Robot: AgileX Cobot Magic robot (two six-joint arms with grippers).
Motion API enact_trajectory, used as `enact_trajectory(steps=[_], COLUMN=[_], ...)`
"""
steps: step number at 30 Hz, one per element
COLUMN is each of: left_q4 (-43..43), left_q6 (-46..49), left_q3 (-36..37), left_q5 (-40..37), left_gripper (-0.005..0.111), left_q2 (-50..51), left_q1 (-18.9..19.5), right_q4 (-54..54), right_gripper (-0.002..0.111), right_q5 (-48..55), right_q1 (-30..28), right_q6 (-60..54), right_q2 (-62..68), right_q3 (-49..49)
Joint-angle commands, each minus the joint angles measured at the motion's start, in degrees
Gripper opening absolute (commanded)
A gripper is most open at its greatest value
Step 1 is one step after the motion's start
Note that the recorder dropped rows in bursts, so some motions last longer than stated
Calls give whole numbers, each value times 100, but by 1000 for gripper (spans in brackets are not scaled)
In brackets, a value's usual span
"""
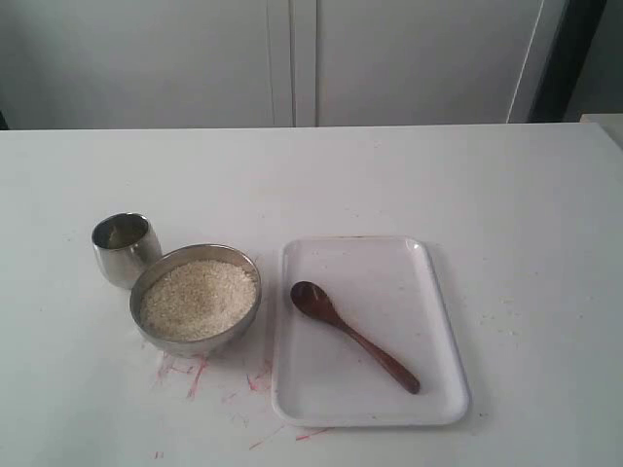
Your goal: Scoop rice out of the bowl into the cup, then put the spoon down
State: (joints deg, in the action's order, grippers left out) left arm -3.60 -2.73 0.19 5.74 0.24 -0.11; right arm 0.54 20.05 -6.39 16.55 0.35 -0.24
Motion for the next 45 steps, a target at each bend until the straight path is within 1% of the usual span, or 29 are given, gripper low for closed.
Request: enact_trajectory(steps=[1, 7, 45], left_q4=[-22, -22, -22], left_q6=[-8, -8, -8], left_q3=[-19, -19, -19], left_q5=[27, 27, 27], left_gripper=[14, 14, 14], left_q2=[-24, -24, -24], left_q1=[-7, -7, -7], right_q4=[-54, -54, -54], right_gripper=[0, 0, 0], right_q5=[-2, -2, -2], right_q1=[-48, -48, -48], right_q6=[23, 158, 120], right_q2=[-35, -35, -35], right_q3=[24, 24, 24])
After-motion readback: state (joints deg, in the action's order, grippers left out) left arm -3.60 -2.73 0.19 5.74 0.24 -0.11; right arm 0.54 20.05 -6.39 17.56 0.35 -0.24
